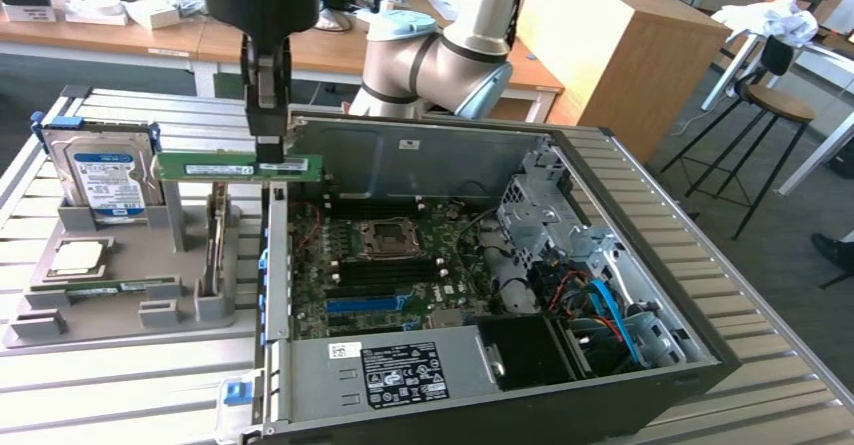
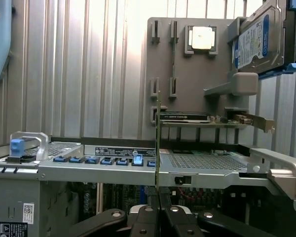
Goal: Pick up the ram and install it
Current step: 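Pick up the ram and move it above insertion slot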
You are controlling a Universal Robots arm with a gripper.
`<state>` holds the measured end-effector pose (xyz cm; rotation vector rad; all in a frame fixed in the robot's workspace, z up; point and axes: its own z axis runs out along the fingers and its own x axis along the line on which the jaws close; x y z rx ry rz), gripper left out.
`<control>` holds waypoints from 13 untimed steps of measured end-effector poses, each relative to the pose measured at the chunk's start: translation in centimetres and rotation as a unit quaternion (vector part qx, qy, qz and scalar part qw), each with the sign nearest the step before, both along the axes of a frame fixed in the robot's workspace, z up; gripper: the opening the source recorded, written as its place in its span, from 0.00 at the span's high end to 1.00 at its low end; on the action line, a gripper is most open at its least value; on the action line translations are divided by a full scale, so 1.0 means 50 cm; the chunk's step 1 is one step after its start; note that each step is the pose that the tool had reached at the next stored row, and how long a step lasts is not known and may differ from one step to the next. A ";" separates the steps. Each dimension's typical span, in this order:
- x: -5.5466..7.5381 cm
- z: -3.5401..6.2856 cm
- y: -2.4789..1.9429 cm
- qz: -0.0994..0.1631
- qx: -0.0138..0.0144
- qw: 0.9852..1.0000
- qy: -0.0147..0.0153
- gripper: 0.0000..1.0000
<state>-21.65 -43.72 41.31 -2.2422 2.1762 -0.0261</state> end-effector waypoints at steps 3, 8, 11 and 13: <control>0.002 0.000 0.0000 0.000 0.000 1.000 0.000 0.89; 0.011 0.000 0.0001 0.000 0.000 1.000 0.000 0.89; 0.019 0.000 0.0000 0.000 0.000 1.000 0.000 0.89; 0.025 0.000 0.0000 0.000 0.000 1.000 0.000 0.89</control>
